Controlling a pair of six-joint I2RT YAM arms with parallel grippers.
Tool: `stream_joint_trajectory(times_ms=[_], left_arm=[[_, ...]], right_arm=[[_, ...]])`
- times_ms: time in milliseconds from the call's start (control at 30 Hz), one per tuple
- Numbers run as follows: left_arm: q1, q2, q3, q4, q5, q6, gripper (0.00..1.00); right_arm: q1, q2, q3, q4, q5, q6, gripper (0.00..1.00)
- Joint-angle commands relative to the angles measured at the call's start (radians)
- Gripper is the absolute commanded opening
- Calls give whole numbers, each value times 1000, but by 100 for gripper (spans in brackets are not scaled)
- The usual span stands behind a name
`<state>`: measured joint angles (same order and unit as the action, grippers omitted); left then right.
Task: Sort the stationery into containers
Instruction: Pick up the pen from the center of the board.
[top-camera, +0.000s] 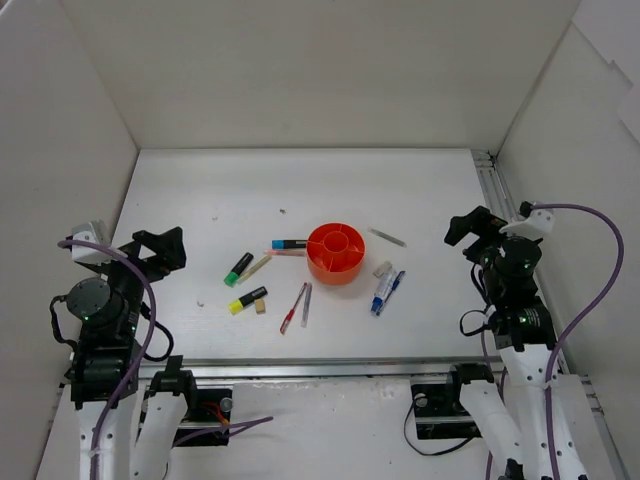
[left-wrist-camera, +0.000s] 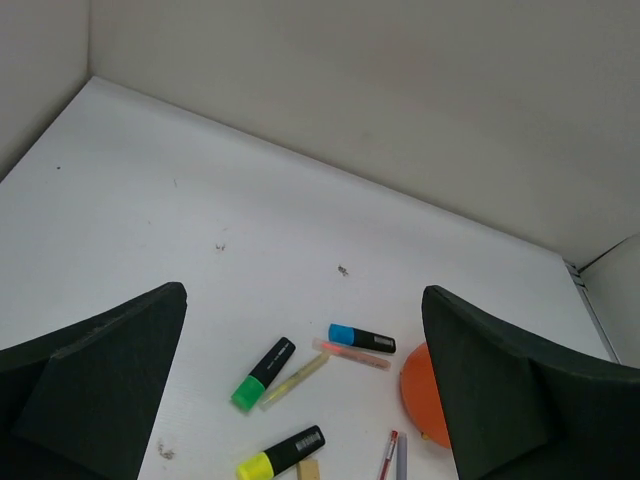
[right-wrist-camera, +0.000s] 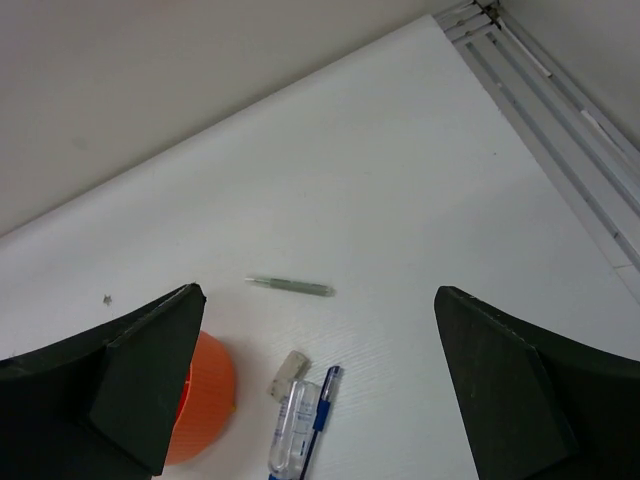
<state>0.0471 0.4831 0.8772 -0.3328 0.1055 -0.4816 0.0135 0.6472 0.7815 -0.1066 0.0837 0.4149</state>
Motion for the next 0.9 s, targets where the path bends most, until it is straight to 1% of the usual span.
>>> stream_joint_trajectory(times_ms=[0, 67, 100, 133, 233, 267, 300, 333, 367, 400, 433, 467, 500, 533, 567, 600, 633, 667, 767, 800, 867], left_arm=[[7, 3, 46, 26, 25, -32, 100], [7, 38, 55, 9, 37, -41, 100], [7, 52, 57, 0, 49, -45, 100], [7, 66, 55, -2, 63, -45, 100], [7, 129, 43, 14, 138, -48, 100], [7, 161, 45, 15, 144, -51, 100], [7, 175, 43, 14, 145, -57, 100], [7, 187, 43, 14, 145, -57, 100], [7, 213, 45, 12, 148, -52, 100], [7, 224, 48, 11, 151, -49, 100], [7, 233, 51, 6, 155, -42, 100], [7, 247, 54, 3, 157, -35, 100], [7, 250, 52, 0, 155, -31, 100], [7, 255, 51, -3, 152, -26, 100], [7, 256, 46, -2, 154, -19, 100], [7, 253, 39, 0, 154, -11, 100], [7, 252, 36, 0, 145, -2, 100], [7, 246, 34, -9, 135, 4, 100], [7, 221, 32, -18, 86, 20, 100], [7, 216, 20, -6, 83, 20, 100], [7, 204, 9, 12, 79, 23, 100]], right_arm=[[0, 54, 41, 22, -71, -13, 98], [-1, 77, 33, 24, -76, 13, 98], [-1, 116, 38, 25, -78, 7, 98], [-1, 143, 48, 21, -76, -32, 98], [3, 279, 100, 4, -224, -126, 98], [0, 329, 146, -2, -254, -143, 98], [-1, 427, 168, -11, -284, -169, 98], [9, 474, 188, -8, -310, -232, 98], [31, 523, 235, -8, -303, -278, 98], [80, 634, 269, -27, -285, -336, 98], [104, 688, 304, -57, -289, -467, 98], [118, 745, 376, -79, -295, -526, 95], [137, 847, 406, -114, -298, -586, 94], [143, 899, 432, -123, -305, -673, 93], [147, 952, 502, -127, -309, -698, 93], [152, 1050, 536, -149, -323, -717, 93], [152, 1092, 574, -171, -361, -752, 98], [155, 1167, 641, -191, -369, -763, 98], [161, 1241, 703, -208, -346, -820, 98], [164, 1287, 723, -228, -331, -829, 98], [167, 1327, 789, -278, -322, -863, 98]])
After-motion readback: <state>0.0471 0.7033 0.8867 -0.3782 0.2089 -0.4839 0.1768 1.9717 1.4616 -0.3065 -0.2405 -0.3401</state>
